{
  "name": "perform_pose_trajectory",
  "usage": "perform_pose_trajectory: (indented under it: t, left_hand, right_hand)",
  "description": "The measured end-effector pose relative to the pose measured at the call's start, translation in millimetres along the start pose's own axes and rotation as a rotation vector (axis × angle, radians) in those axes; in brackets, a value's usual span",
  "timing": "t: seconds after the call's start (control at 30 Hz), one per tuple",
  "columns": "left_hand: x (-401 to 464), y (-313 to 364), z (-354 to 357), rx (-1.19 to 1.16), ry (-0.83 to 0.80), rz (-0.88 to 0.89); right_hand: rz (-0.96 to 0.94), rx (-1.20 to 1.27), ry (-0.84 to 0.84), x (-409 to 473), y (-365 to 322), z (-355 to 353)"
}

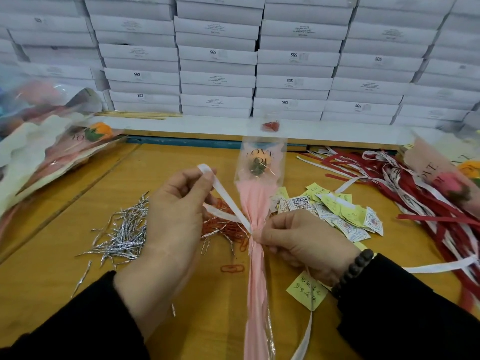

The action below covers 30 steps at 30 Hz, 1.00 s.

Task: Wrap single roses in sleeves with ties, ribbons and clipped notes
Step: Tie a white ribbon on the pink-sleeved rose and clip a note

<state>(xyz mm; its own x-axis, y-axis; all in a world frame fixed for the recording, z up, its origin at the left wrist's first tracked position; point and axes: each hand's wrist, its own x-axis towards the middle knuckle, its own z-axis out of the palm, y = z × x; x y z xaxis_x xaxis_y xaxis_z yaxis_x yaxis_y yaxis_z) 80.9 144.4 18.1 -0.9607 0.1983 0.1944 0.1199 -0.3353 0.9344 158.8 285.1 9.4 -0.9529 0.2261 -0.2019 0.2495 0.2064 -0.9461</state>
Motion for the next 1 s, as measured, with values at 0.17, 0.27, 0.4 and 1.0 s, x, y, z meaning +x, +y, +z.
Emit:
perform_pose_trajectory:
  t: [0.17,0.27,0.4,1.0]
  left_hand:
    - [2.7,1.6,1.5,0.034,0.068,0.033]
    - [9.6,5.2,-1.8,0.052,0.1,0.106]
    - [14.9,-0.6,-5.7,0.153,0.094,0.067]
    - [-4.8,-11.8,10.4,0.027,-0.081,-0.553]
  right_hand:
    - [0.031,-0.111,-0.004,0.8,1.4,0.2]
    - [0.04,-0.12,-0.006,1.5,3.1,0.1]
    - [0.046,-0.106,0.014,2.7,3.7,0.1]
    - [-0.004,0.215,0.079,4.7,4.2,-1.9]
